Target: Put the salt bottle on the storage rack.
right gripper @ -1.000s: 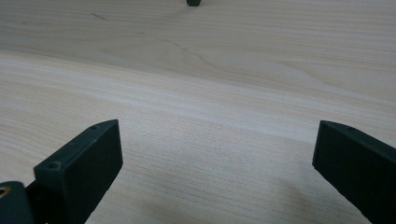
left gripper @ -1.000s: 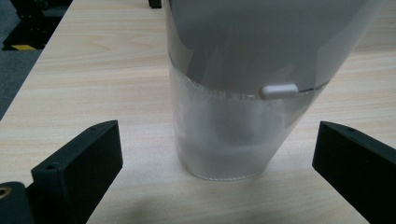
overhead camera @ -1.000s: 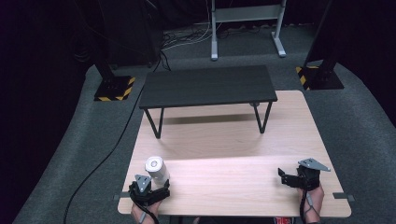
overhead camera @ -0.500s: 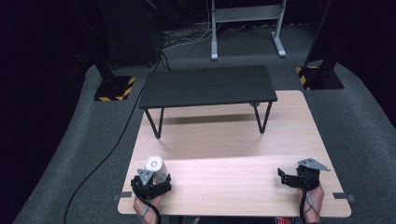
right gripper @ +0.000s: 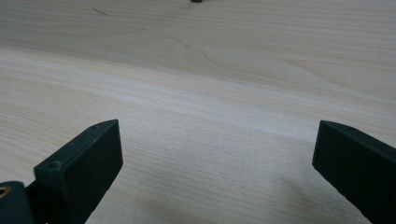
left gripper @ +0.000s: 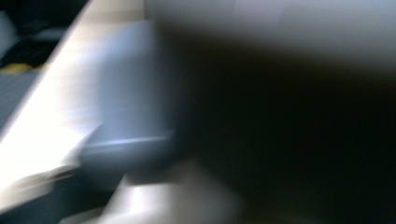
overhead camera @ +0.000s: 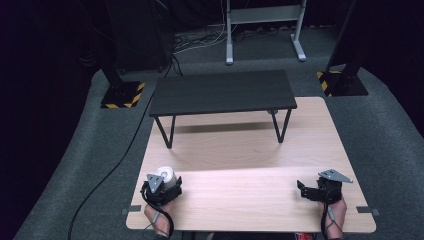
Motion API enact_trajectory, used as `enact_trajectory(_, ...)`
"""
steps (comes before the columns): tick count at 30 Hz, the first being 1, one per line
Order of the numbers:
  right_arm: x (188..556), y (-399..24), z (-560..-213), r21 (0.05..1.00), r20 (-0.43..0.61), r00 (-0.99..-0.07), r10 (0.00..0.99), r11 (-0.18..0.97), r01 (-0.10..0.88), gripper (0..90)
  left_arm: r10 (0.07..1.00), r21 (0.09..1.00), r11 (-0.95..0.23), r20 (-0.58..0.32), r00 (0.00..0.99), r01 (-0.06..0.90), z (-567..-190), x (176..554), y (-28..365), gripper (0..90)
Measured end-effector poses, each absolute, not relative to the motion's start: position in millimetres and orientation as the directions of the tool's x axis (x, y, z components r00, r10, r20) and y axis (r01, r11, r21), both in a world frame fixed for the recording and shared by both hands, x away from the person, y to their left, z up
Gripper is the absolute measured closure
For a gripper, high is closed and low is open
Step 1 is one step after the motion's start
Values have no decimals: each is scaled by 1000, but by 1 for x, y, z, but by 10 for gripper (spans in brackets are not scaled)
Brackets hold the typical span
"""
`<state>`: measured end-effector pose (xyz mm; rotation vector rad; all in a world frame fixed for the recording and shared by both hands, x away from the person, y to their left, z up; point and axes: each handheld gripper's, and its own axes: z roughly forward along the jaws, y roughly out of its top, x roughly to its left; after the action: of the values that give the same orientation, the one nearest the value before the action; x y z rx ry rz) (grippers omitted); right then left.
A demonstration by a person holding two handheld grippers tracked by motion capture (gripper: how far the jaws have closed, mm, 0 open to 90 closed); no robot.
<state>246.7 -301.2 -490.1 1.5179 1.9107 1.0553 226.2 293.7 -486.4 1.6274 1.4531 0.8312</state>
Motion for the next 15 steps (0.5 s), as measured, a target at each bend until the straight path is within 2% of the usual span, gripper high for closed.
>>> enact_trajectory(15, 246, -302, -490, 804, 98, -271, 958, 84, 588, 4, 986, 877, -41, -41, 160, 480, -485, 224, 297, 287)
